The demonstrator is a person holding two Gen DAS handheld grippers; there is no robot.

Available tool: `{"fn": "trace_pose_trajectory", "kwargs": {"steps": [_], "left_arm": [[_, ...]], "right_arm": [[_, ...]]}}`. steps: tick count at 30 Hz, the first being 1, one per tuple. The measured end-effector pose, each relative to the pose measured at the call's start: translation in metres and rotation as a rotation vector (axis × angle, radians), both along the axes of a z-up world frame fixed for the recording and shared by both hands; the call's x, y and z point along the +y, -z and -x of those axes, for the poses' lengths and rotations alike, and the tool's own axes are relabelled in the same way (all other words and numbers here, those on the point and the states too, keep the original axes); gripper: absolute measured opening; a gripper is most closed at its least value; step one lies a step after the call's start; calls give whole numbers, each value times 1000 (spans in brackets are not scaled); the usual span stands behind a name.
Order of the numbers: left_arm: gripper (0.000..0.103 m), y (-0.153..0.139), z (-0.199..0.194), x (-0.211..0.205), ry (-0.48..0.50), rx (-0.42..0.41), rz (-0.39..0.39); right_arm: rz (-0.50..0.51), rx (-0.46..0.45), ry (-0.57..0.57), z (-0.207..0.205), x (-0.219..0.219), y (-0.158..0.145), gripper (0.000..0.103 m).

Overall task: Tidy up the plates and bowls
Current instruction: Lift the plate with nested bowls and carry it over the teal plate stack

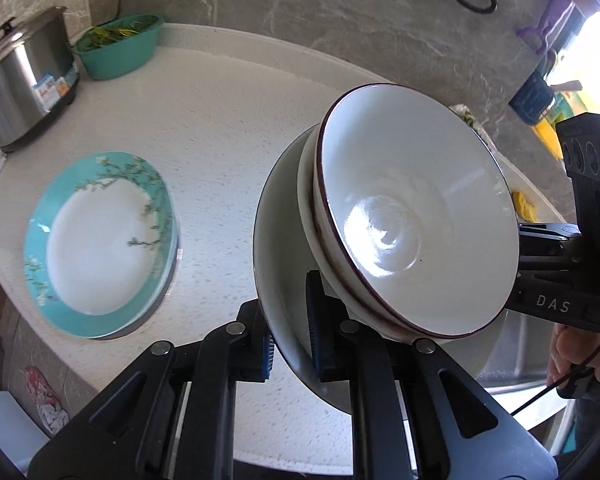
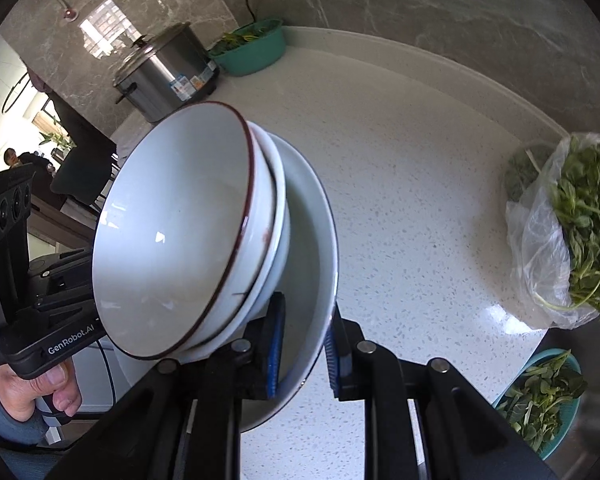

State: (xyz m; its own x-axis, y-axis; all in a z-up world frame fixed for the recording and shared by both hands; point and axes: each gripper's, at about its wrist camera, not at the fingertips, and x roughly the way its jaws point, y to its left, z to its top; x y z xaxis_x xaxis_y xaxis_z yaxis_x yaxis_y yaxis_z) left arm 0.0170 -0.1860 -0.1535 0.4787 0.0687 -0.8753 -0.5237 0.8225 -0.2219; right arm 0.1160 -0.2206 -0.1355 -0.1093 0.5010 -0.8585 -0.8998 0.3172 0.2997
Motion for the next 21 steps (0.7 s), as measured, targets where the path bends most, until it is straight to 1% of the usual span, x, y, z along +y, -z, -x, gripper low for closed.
{"fn": "trace_pose_trajectory", "kwargs": {"steps": [4, 9, 14, 21], "left_arm": [[12, -18, 26, 16, -36, -9, -5], [12, -31, 58, 48, -66, -12, -8], [12, -33, 87, 95, -82, -17, 0], [12, -28, 113, 151, -85, -10, 2]], "right_arm": [[-8, -8, -42, 19, 18, -12, 21], [-19, -12, -81, 44, 46, -20, 21], [-14, -8, -96, 65, 80, -21, 21], [-4, -2, -105, 89, 127, -16, 21]]}}
